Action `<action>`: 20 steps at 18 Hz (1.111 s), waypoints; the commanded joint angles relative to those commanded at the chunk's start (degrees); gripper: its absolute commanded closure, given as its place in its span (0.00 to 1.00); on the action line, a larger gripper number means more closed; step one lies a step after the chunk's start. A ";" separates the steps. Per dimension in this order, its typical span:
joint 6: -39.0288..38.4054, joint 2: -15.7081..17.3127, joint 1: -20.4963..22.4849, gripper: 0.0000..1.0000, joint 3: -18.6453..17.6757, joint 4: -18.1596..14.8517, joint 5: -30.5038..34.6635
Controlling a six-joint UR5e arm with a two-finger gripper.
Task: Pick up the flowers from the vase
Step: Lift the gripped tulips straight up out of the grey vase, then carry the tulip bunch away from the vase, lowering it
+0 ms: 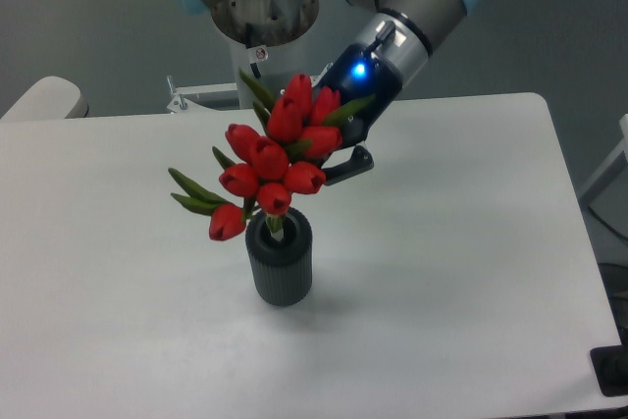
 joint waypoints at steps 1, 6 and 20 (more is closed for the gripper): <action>-0.70 0.27 0.00 0.68 0.44 0.09 0.00; -5.36 0.44 0.18 0.68 4.04 0.00 0.00; -5.54 -12.99 5.27 0.68 16.69 0.61 0.62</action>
